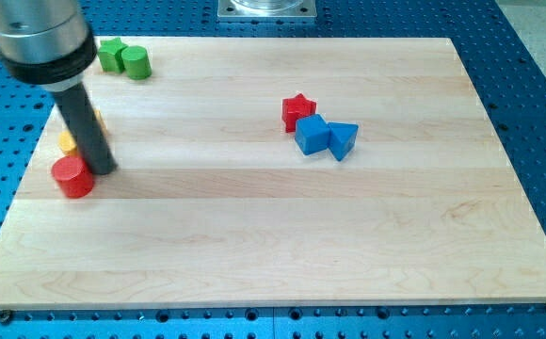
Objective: Move the red circle vertically below the green circle
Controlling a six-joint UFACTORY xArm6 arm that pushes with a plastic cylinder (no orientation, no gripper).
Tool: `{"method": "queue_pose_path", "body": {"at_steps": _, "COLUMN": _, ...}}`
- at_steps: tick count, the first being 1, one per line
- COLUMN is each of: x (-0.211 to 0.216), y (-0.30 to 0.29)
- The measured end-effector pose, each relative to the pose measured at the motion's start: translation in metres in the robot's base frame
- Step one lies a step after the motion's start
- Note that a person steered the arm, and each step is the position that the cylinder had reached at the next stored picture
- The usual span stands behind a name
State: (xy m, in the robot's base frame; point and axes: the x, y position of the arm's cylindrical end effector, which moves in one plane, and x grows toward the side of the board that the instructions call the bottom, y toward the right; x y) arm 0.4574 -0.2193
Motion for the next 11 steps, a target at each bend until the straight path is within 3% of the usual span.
{"method": "queue_pose_path", "body": {"at_steps": 2, "x": 0.066, "y": -0.001}}
{"method": "queue_pose_path", "body": {"at_steps": 3, "x": 0.047, "y": -0.005}}
{"method": "queue_pose_path", "body": {"at_steps": 4, "x": 0.054, "y": -0.048}}
{"method": "queue_pose_path", "body": {"at_steps": 6, "x": 0.074, "y": -0.022}}
{"method": "queue_pose_path", "body": {"at_steps": 8, "x": 0.056, "y": -0.078}}
{"method": "queue_pose_path", "body": {"at_steps": 9, "x": 0.071, "y": -0.085}}
{"method": "queue_pose_path", "body": {"at_steps": 10, "x": 0.127, "y": -0.084}}
{"method": "queue_pose_path", "body": {"at_steps": 11, "x": 0.132, "y": -0.084}}
